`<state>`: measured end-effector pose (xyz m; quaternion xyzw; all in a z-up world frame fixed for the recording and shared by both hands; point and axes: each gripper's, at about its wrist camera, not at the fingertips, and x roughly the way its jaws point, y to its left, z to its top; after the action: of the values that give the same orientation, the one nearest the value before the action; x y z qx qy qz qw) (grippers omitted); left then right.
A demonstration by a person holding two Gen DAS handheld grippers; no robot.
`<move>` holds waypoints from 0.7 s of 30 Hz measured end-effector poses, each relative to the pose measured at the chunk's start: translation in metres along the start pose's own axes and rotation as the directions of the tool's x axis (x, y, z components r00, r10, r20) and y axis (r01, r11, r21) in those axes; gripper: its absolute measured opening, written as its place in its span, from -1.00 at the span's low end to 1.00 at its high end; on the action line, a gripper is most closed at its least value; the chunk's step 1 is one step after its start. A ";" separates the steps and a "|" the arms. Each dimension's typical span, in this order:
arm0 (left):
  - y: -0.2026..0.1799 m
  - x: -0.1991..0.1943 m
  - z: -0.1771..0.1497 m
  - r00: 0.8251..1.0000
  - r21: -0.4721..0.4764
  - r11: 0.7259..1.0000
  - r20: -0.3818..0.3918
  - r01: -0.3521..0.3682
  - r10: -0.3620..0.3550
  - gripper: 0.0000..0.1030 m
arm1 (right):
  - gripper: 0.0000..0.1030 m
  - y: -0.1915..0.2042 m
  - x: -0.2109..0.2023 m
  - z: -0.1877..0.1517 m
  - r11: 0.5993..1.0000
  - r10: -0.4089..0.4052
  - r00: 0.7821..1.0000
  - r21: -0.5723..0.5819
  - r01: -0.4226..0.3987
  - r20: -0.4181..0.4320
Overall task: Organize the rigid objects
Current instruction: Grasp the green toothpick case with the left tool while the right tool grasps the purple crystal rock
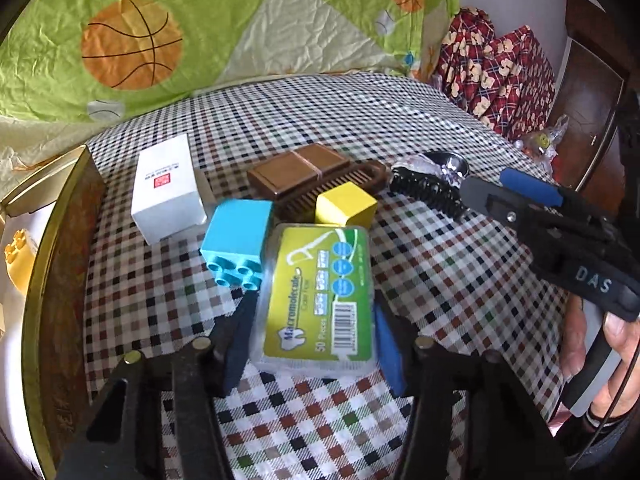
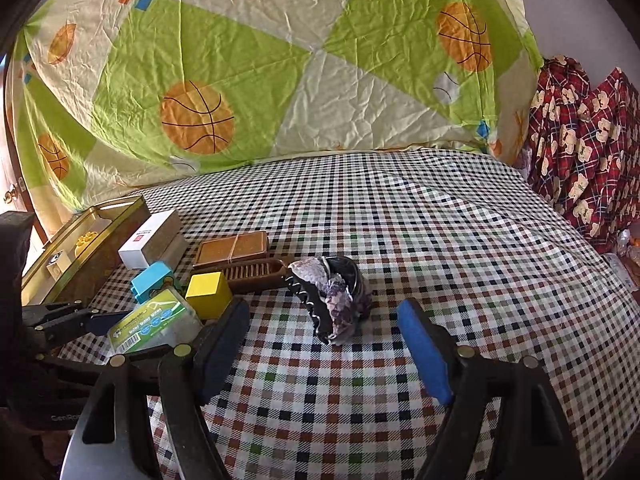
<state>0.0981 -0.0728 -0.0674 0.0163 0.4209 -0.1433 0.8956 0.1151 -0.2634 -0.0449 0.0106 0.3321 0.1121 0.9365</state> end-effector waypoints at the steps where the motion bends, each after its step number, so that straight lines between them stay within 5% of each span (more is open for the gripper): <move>1: 0.002 -0.004 -0.001 1.000 -0.010 1.000 0.018 -0.005 0.005 0.02 | 0.53 -0.001 0.005 0.003 1.000 0.012 1.000 0.009 -0.012 -0.025; 8: 0.016 -0.026 0.001 0.986 -0.062 0.997 0.152 -0.054 0.063 0.02 | 0.52 0.008 0.022 0.020 1.000 -0.015 0.996 -0.026 0.012 -0.086; 17: 0.042 -0.030 0.002 0.974 -0.160 0.984 0.194 -0.082 0.113 0.02 | 0.52 0.005 0.056 0.024 0.999 -0.041 0.985 -0.027 0.037 -0.168; 19: 0.046 -0.032 0.001 0.970 -0.175 0.980 0.206 -0.097 0.133 0.02 | 0.45 0.004 0.057 0.024 0.999 -0.038 0.984 -0.033 0.033 -0.172; 21: 0.046 -0.032 0.000 0.970 -0.179 0.980 0.208 -0.090 0.127 0.02 | 0.14 0.003 0.063 0.023 1.000 -0.017 0.979 -0.025 0.013 -0.201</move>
<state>0.0915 -0.0205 -0.0471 -0.0520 0.3291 -0.0588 0.9410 0.1761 -0.2461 -0.0656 -0.0144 0.4239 0.1094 0.8990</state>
